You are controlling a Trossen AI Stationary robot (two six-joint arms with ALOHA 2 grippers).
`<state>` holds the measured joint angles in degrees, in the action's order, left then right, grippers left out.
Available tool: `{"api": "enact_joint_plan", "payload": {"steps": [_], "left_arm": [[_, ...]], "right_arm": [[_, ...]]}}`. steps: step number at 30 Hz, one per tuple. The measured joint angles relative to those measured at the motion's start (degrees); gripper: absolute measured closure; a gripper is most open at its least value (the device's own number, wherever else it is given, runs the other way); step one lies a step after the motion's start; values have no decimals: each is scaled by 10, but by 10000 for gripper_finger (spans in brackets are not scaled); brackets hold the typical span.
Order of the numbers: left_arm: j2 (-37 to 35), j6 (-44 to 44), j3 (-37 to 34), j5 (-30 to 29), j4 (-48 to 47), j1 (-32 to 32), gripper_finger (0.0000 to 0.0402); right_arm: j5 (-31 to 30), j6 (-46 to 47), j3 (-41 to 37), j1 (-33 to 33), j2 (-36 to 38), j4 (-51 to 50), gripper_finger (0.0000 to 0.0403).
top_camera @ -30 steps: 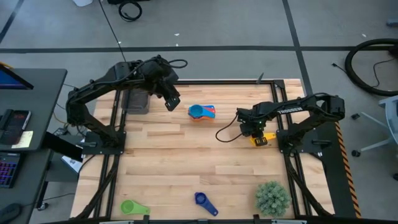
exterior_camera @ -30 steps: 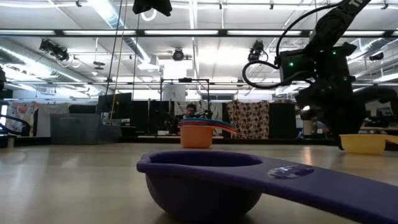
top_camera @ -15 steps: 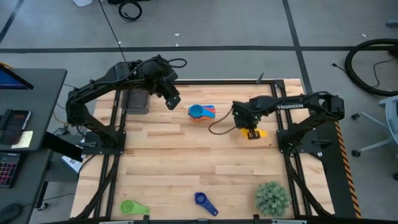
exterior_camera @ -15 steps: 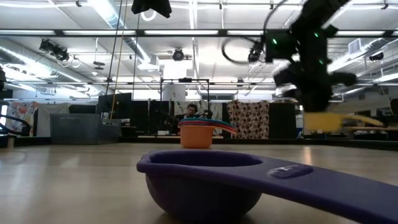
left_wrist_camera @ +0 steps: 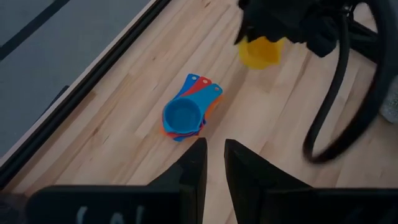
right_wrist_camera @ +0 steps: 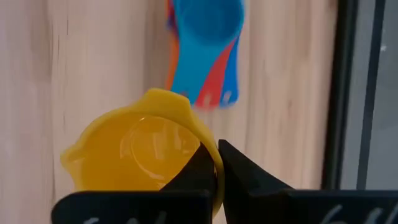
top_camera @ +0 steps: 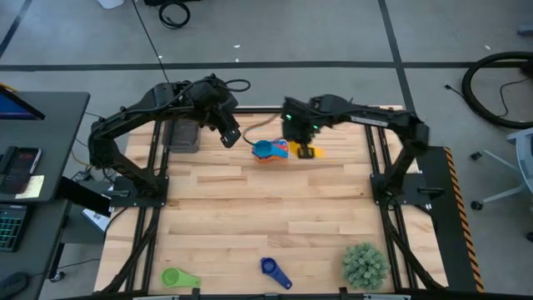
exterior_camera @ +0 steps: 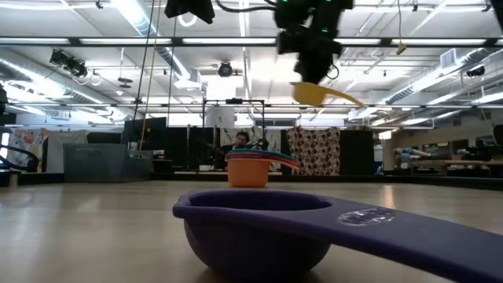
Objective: Nest measuring cups in basket
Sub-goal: Stack the yellow measuring cup on top of the light blue measuring cup
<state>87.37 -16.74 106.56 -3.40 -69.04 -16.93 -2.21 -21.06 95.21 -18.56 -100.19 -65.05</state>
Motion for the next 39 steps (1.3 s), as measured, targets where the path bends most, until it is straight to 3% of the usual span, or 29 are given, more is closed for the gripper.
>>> {"api": "enact_joint_plan", "payload": {"steps": [7,15,21,27,39], "left_arm": [[-8,0,-1,0,-17,0,340],[-54,-10,-1,-35,-20,0,340],[-92,-23,0,-62,-18,-1,340],[-114,-26,0,-78,-22,-4,340],[-117,-17,0,-78,-24,-4,340]], "right_arm": [[21,-56,192,-8,-127,-56,391],[30,-76,309,-8,-235,-83,391],[41,-96,350,-7,-302,-77,391],[11,-102,362,-8,-347,-54,391],[3,-159,362,-11,-368,-53,377]]}}
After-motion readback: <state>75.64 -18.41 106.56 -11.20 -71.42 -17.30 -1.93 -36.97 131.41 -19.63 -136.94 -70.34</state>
